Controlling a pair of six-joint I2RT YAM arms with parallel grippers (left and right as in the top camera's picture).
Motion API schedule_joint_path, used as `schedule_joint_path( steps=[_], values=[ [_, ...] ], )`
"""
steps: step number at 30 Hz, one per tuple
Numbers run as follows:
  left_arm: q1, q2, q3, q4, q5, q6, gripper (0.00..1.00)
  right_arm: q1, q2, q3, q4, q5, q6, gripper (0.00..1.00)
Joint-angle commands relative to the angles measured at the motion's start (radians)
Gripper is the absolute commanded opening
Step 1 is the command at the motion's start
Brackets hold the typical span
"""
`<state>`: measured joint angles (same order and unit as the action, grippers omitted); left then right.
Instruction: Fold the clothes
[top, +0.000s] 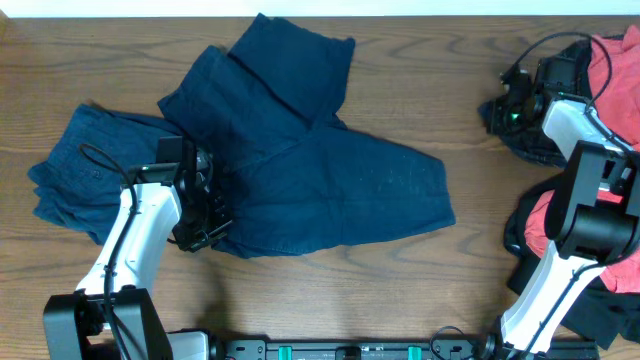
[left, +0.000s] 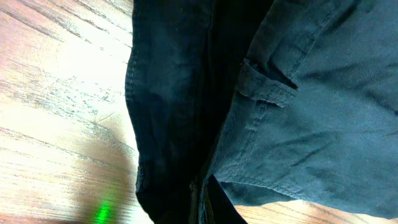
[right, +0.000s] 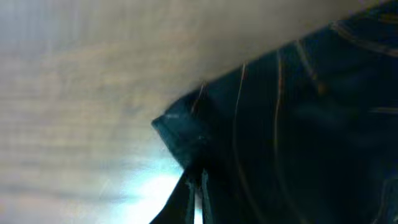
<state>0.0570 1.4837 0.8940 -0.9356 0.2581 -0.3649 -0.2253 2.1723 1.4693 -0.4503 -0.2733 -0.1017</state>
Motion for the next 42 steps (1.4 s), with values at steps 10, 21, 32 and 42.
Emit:
schedule_joint_path(
  steps=[10, 21, 32, 42],
  values=[
    [-0.001, -0.001, -0.006, 0.010, -0.012, 0.012, 0.06, -0.229, 0.064, 0.056, -0.020, 0.674, 0.320, 0.15],
    [-0.001, -0.001, -0.006, 0.021, -0.013, 0.013, 0.06, -0.391, 0.006, 0.222, -0.262, -0.264, 0.114, 0.41],
    [-0.001, -0.001, -0.006, -0.002, -0.013, 0.013, 0.80, -0.173, -0.103, 0.204, -0.803, -0.168, 0.049, 0.46],
    [-0.001, -0.001, -0.033, -0.126, -0.011, -0.033, 0.83, -0.046, -0.299, -0.156, -0.645, -0.057, 0.269, 0.49]
  ],
)
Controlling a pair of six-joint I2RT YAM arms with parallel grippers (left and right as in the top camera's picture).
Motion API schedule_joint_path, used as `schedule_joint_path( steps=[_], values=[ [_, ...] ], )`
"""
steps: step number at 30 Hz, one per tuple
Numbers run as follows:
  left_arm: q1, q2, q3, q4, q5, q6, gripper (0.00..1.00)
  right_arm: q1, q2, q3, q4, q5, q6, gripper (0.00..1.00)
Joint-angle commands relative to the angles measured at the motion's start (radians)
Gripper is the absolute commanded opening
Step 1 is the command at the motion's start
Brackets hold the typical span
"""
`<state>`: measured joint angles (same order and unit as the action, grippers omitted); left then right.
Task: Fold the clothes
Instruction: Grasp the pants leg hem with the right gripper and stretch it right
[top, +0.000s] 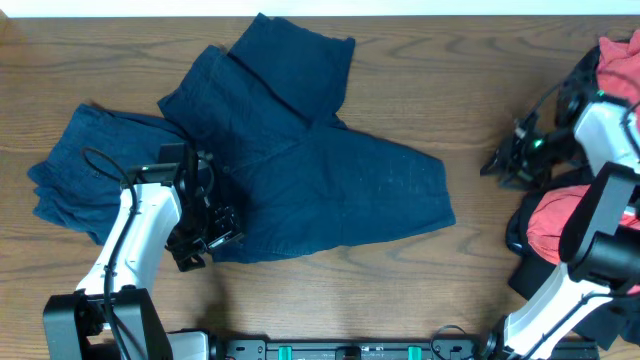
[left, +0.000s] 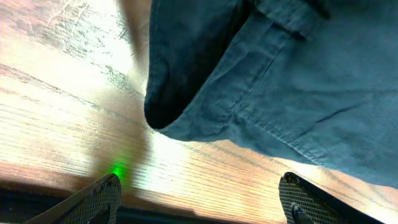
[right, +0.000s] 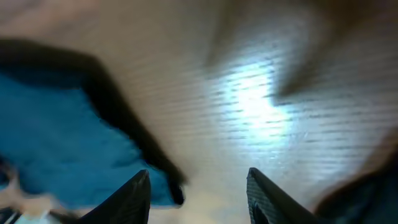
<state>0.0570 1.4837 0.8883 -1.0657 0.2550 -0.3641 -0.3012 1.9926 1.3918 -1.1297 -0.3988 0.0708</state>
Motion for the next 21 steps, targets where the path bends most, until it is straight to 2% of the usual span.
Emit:
schedule_joint_path(
  steps=[1, 9, 14, 16, 18, 19, 20, 21],
  values=[
    [-0.001, -0.002, -0.043, 0.022, -0.002, -0.061, 0.83, 0.041, -0.166, -0.117, 0.061, 0.092, 0.122, 0.49],
    [-0.001, -0.055, -0.261, 0.316, 0.085, -0.256, 0.80, 0.126, -0.490, -0.292, 0.132, 0.146, 0.165, 0.50],
    [-0.001, -0.068, -0.355, 0.508, 0.084, -0.331, 0.74, 0.180, -0.591, -0.355, 0.127, 0.149, 0.206, 0.50],
    [-0.001, -0.068, -0.359, 0.519, 0.084, -0.334, 0.57, 0.199, -0.607, -0.387, 0.122, 0.161, 0.270, 0.50],
    [-0.001, -0.068, -0.359, 0.523, 0.084, -0.333, 0.29, 0.222, -0.612, -0.432, 0.136, 0.172, 0.336, 0.50],
    [-0.001, -0.068, -0.359, 0.523, 0.084, -0.333, 0.19, 0.234, -0.612, -0.457, 0.151, 0.175, 0.364, 0.50],
    [-0.001, -0.068, -0.359, 0.522, 0.085, -0.333, 0.11, 0.249, -0.612, -0.488, 0.179, 0.174, 0.393, 0.51],
    [-0.001, -0.068, -0.359, 0.520, 0.085, -0.333, 0.09, 0.264, -0.612, -0.517, 0.209, 0.174, 0.416, 0.51]
  ],
)
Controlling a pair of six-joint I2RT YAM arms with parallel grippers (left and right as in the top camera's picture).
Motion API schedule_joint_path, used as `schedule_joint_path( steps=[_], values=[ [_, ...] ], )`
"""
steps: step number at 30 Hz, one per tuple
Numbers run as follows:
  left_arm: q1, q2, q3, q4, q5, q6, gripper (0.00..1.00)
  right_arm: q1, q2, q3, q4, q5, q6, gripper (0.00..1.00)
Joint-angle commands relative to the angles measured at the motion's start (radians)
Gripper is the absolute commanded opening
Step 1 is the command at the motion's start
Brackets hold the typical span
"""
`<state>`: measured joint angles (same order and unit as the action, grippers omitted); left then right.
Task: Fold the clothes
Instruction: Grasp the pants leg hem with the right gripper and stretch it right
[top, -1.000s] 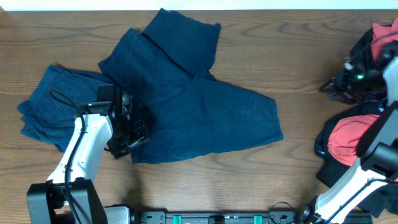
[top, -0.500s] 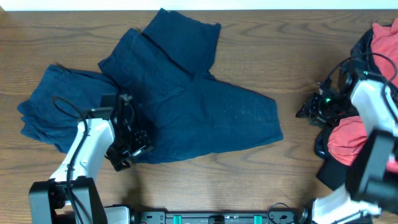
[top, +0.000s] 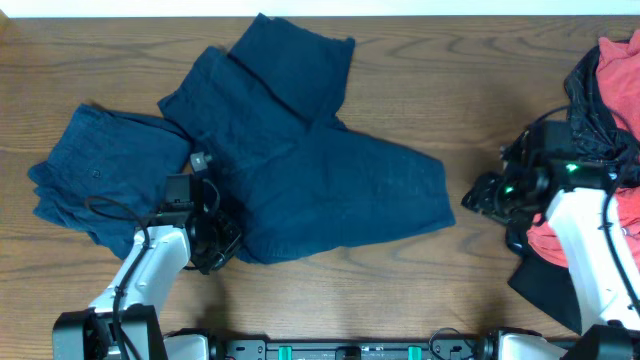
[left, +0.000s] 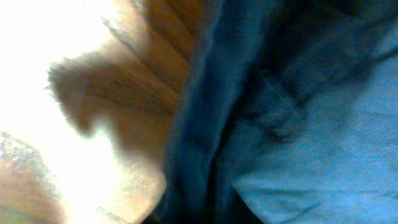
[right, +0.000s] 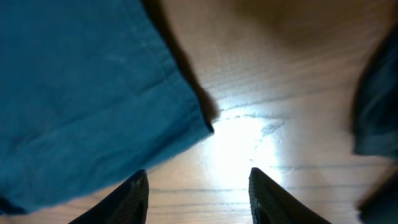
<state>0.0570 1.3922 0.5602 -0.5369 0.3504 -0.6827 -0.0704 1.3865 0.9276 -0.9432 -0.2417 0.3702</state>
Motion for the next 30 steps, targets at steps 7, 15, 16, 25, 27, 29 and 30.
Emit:
schedule_joint_path(
  steps=[7, 15, 16, 25, 27, 29, 30],
  values=[
    [-0.001, 0.024, -0.031, -0.049, -0.011, 0.017, 0.08, 0.150, -0.006, -0.242, 0.236, -0.071, 0.298, 0.57],
    [-0.002, 0.024, -0.031, -0.076, -0.011, 0.043, 0.08, 0.222, -0.005, -0.341, 0.383, 0.003, 0.465, 0.57],
    [-0.002, 0.024, -0.031, -0.079, -0.011, 0.046, 0.07, 0.223, -0.005, -0.353, 0.404, 0.009, 0.480, 0.57],
    [-0.002, 0.023, -0.031, -0.103, -0.011, 0.061, 0.08, 0.223, -0.005, -0.440, 0.595, 0.153, 0.553, 0.38],
    [-0.002, 0.023, -0.031, -0.107, -0.010, 0.064, 0.07, 0.223, -0.005, -0.444, 0.625, 0.161, 0.545, 0.11],
    [-0.002, 0.022, -0.031, -0.106, 0.016, 0.097, 0.06, 0.223, -0.006, -0.444, 0.647, 0.157, 0.520, 0.01],
    [-0.003, 0.020, -0.030, -0.106, 0.036, 0.109, 0.06, 0.221, -0.007, -0.443, 0.656, 0.148, 0.504, 0.01]
  ],
)
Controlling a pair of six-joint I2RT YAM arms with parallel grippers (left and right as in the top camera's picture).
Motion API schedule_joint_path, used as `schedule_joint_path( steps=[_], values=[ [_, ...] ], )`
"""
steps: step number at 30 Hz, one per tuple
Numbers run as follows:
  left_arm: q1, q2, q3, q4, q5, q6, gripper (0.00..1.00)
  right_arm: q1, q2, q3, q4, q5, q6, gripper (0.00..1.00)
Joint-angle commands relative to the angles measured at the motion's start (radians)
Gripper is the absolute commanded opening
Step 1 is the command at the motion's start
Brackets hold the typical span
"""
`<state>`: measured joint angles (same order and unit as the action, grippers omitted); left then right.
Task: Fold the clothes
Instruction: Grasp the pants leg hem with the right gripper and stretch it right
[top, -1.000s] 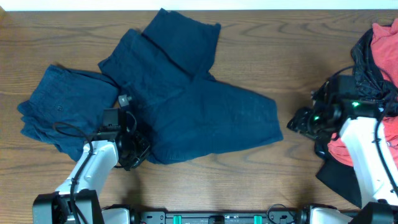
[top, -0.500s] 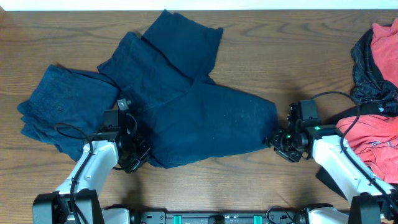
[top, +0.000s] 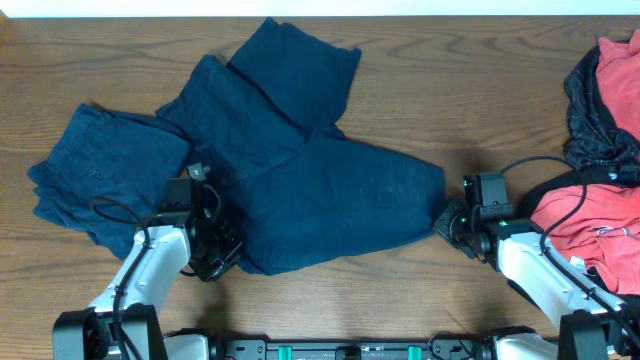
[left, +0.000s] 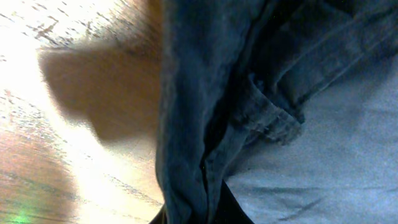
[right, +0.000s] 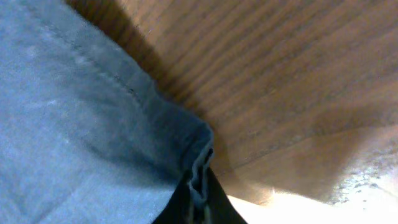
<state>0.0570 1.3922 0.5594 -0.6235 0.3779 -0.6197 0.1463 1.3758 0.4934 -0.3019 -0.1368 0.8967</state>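
Observation:
A pair of dark blue trousers (top: 300, 170) lies spread over the middle of the wooden table (top: 470, 100), one leg doubled back toward the far edge. My left gripper (top: 215, 262) is shut on the trousers' near left edge, the bunched waistband (left: 205, 180) pinched between its fingers. My right gripper (top: 445, 222) is shut on the trousers' right corner, the hem (right: 199, 168) squeezed between its fingertips.
A second dark blue garment (top: 90, 170) lies crumpled at the left. A heap of red and black clothes (top: 595, 150) fills the right edge, close behind the right arm. Bare wood runs along the front between the two arms.
My right gripper, open just right of the trousers' corner, is now shut on that corner hem. The left gripper keeps its grip. The trousers have shifted slightly and the right edge has bunched inward.
My left gripper was shut on the trousers' left edge while the right was at the clothes heap, shut on dark cloth. Then both stood open, the left beside the trousers' edge. The left then gripped the edge; the right came over open. Both now grip the trousers.

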Motion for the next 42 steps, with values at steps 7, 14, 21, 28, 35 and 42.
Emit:
schedule_joint_path(
  steps=[7, 14, 21, 28, 35, 42],
  values=[
    [-0.145, -0.028, 0.043, -0.031, 0.087, 0.156, 0.06, -0.141, -0.141, 0.143, -0.146, 0.007, -0.206, 0.01],
    [-0.447, -0.113, 0.104, -0.096, 0.080, 0.153, 0.06, -0.335, -0.309, 0.464, -0.583, 0.174, -0.357, 0.01],
    [-0.533, -0.299, 0.104, -0.356, 0.019, 0.048, 0.06, -0.479, -0.393, 0.611, -0.834, 0.257, -0.436, 0.01],
    [-0.526, -0.639, 0.121, -0.386, -0.105, -0.063, 0.06, -0.504, -0.440, 0.678, -0.760, 0.166, -0.603, 0.01],
    [-0.455, -0.799, 0.133, -0.112, -0.466, -0.149, 0.06, -0.452, -0.359, 0.705, -0.423, -0.061, -0.689, 0.01],
    [-0.357, -0.614, 0.132, 0.090, -0.499, -0.148, 0.06, -0.304, -0.177, 0.705, -0.126, -0.080, -0.689, 0.01]
  ],
)
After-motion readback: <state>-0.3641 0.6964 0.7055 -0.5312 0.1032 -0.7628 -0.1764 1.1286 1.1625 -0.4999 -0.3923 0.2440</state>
